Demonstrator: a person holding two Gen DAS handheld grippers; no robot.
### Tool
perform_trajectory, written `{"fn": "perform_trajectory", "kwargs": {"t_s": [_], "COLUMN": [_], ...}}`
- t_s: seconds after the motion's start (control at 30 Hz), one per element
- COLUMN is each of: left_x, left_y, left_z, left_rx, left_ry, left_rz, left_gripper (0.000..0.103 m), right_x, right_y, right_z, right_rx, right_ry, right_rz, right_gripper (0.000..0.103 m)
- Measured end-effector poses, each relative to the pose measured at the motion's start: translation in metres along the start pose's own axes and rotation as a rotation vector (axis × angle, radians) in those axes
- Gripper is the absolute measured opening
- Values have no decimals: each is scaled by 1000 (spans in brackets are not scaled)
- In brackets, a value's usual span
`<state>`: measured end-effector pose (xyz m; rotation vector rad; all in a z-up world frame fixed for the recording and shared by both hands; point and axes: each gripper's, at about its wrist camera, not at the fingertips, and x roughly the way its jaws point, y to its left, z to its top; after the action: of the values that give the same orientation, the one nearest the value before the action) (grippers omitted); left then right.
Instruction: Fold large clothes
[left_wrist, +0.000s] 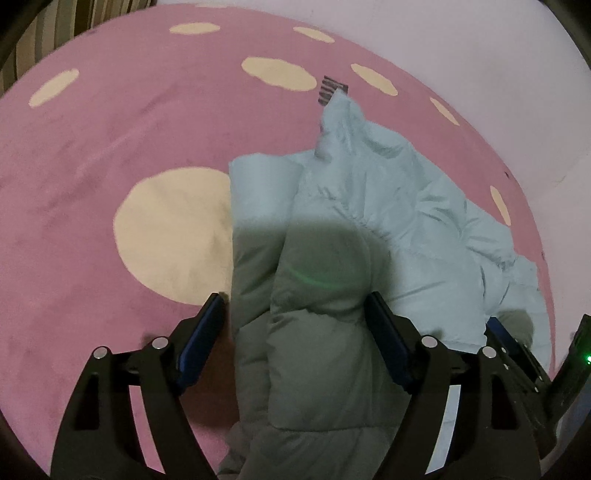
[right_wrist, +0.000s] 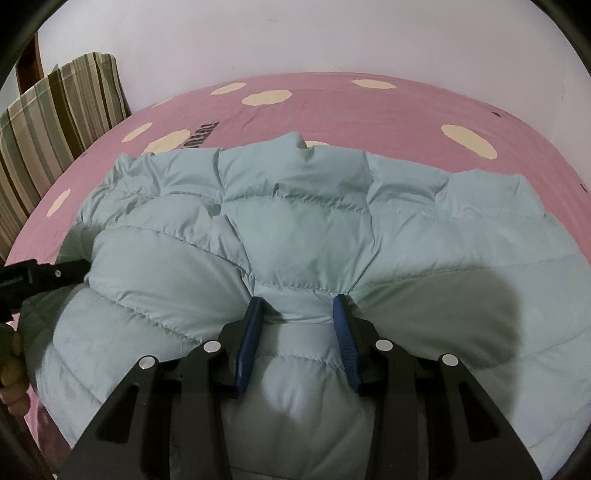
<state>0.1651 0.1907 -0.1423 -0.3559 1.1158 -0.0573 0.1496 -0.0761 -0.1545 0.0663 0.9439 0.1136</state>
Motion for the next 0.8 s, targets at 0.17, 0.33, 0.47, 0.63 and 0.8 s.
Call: {"fn": "perform_trajectory", "kwargs": {"t_s": [0.17,0.33,0.47,0.63,0.8], "left_x": [3,0,-6,-20,-48], "left_y": [-3,-7,-17,-32,-54], "left_z": [-1,-3,-3,-4,-4], "left_rx": [39,55,90,121,164], "left_ry": [10,7,-16,-50,-112], "left_rz": [-50,-87,-52,5,60], "left_gripper": [49,28,18,11,9], "right_x": [2,2,2,2,2], "right_y": [3,2,3,1,-1], "right_z": [1,1,1,1,2], "right_rx": [-3,-4,-6,-7,-5], "right_ry": [-2,-2,-3,-4,-5], "right_rz": [-4,-6,-8,-8,-5], "right_gripper": [40,40,40,40,40]}}
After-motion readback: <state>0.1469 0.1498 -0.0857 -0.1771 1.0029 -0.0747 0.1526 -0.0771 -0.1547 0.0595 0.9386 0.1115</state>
